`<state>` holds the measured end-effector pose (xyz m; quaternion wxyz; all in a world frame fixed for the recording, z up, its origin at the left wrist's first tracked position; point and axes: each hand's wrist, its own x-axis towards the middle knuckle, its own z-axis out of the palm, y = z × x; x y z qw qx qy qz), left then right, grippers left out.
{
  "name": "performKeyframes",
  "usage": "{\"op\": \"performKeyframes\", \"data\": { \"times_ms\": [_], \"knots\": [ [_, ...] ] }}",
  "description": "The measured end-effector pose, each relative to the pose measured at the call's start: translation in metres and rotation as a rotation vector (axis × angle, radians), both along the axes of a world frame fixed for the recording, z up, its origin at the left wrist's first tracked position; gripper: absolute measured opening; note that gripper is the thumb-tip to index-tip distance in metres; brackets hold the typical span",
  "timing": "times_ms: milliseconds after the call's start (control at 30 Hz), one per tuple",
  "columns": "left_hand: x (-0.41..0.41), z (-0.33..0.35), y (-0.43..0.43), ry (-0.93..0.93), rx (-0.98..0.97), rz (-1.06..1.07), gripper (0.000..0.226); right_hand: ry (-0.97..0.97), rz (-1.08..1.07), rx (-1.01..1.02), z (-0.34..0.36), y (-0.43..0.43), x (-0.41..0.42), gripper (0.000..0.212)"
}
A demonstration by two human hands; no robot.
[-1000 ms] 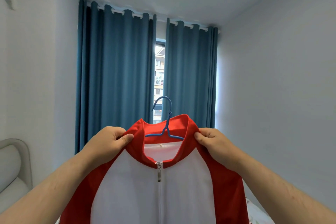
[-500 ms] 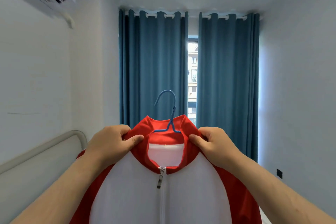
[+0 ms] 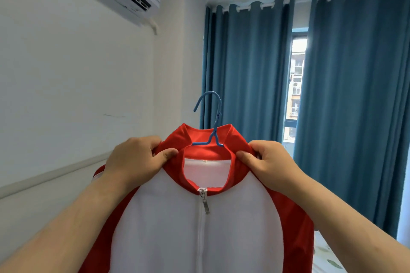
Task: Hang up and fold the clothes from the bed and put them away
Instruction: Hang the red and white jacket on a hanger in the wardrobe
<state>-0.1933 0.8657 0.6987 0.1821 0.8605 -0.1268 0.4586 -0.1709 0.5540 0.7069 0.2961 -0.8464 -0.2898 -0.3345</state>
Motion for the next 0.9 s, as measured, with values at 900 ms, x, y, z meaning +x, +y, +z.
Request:
{"op": "performKeyframes", "data": {
  "times_ms": [900],
  "knots": [
    [-0.226,-0.047,0.104,0.140,-0.077,0.669,0.051,0.122,0.645,0.047,-0.058,0.179,-0.045,0.051]
  ]
}}
